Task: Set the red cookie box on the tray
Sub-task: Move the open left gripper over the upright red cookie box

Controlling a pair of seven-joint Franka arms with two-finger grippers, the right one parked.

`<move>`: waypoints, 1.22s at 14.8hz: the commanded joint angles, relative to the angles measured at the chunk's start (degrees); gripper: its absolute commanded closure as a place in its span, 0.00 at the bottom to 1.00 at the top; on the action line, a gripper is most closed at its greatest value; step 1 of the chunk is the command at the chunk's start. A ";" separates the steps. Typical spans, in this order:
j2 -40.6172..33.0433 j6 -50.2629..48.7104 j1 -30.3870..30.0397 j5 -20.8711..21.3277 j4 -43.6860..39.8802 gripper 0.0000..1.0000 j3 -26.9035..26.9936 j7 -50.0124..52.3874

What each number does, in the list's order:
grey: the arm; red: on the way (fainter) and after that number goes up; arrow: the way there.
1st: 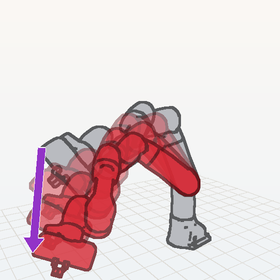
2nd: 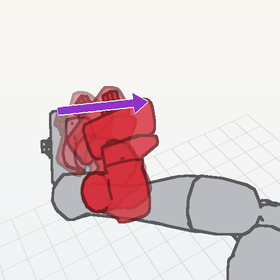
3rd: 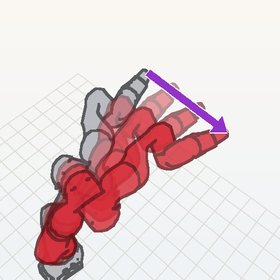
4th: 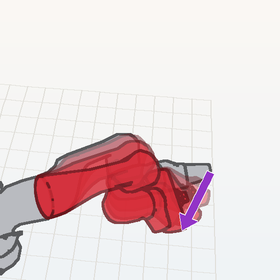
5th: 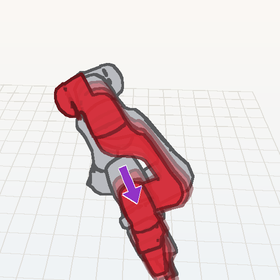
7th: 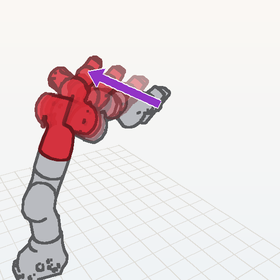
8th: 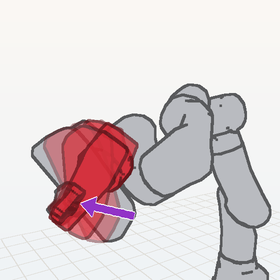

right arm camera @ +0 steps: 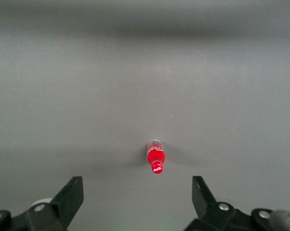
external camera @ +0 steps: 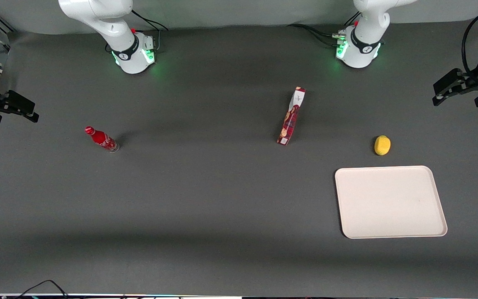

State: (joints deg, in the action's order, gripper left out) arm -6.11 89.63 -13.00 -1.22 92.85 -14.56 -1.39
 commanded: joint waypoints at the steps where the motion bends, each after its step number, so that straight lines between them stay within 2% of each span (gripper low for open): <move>1: -0.57 -0.60 0.25 0.69 -0.03 0.00 0.50 -0.63; 4: -0.13 -0.95 0.34 0.69 0.05 0.00 0.50 -0.89; 7: -0.22 -1.65 1.13 -1.49 4.17 0.00 -0.55 -3.96; 11: 1.97 3.86 1.83 -7.99 14.61 0.00 -9.41 -2.04; 15: 2.77 12.30 2.45 -8.62 24.20 0.00 -17.32 -1.95; 18: 3.12 25.28 2.45 -10.28 33.25 0.00 -24.45 3.39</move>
State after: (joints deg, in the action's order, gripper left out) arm -1.23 104.81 -10.51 -9.47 117.86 -34.25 -2.54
